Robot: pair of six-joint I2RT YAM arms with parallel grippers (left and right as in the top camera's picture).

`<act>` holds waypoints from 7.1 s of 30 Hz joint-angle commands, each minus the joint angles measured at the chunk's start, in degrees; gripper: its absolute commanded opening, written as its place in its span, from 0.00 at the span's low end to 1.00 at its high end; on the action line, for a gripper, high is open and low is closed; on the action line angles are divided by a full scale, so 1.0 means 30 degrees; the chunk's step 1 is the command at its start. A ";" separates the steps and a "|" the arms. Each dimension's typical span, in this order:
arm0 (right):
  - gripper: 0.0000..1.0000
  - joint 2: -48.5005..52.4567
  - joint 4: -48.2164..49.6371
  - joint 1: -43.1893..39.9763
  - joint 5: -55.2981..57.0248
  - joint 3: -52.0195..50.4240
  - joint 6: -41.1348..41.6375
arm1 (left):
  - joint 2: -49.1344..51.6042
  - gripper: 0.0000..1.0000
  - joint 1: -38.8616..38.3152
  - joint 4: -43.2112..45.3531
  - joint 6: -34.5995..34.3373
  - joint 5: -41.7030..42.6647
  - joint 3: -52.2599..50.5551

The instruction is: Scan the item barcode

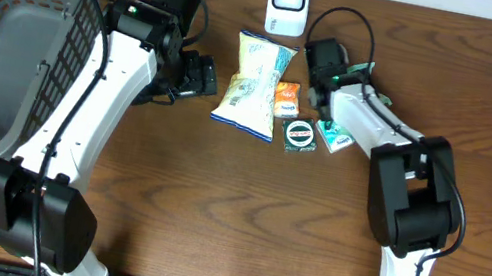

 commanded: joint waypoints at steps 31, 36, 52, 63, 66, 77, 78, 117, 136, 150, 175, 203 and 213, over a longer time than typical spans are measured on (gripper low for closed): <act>0.38 0.0015 0.2958 -0.0379 -0.0095 -0.2339 -0.0488 | 0.0073 1.00 0.0036 -0.0051 -0.0240 -0.0044 -0.0102; 0.26 0.0015 0.2936 -0.0765 -0.0852 -0.2936 -0.0350 | 0.0073 1.00 0.0036 -0.0051 -0.0240 -0.0044 -0.0102; 0.01 -0.1668 0.0801 -0.0670 -0.4677 -0.2397 0.2907 | 0.0073 1.00 0.0036 -0.0051 -0.0240 -0.0044 -0.0102; 0.01 -0.5450 0.1107 -0.3548 -1.9234 -0.2382 0.5748 | 0.0073 0.99 0.0036 -0.0051 -0.0240 -0.0044 -0.0102; 0.01 -0.5610 0.1355 -0.5005 -2.3635 -0.2390 0.6543 | 0.0073 1.00 0.0036 -0.0051 -0.0240 -0.0051 -0.0102; 0.01 -0.4896 0.1122 -0.8539 -3.4330 -0.2834 0.7329 | 0.0073 1.00 0.0036 -0.0051 -0.0240 -0.0051 -0.0102; 0.01 -0.4685 0.1049 -0.8692 -3.4308 -0.2951 0.7329 | 0.0073 1.00 0.0036 -0.0051 -0.0240 -0.0044 -0.0102; 0.52 -0.4736 -0.1122 -1.2531 -2.2564 -0.3891 0.9304 | 0.0073 1.00 0.0036 -0.0051 -0.0240 -0.0044 -0.0102; 0.01 -0.2827 -0.0568 -0.9391 -2.1937 -0.4058 0.7439 | 0.0073 0.99 0.0036 -0.0051 -0.0240 -0.0051 -0.0102; 0.01 -0.6717 0.2368 -0.8925 -3.1030 -0.4014 0.2244 | 0.0073 1.00 0.0036 -0.0051 -0.0240 -0.0044 -0.0102; 0.01 -0.8961 0.1166 -0.6426 -2.4276 -0.4014 -0.3665 | 0.0073 1.00 0.0036 -0.0051 -0.0240 -0.0044 -0.0102; 0.59 -0.5909 -0.1333 -0.8706 -2.0196 -0.3628 -0.0692 | 0.0073 1.00 0.0036 -0.0051 -0.0240 -0.0051 -0.0102; 0.40 -0.7417 -0.1982 -0.8845 -2.0210 -0.2951 0.5778 | 0.0073 1.00 0.0036 -0.0051 -0.0240 -0.0044 -0.0102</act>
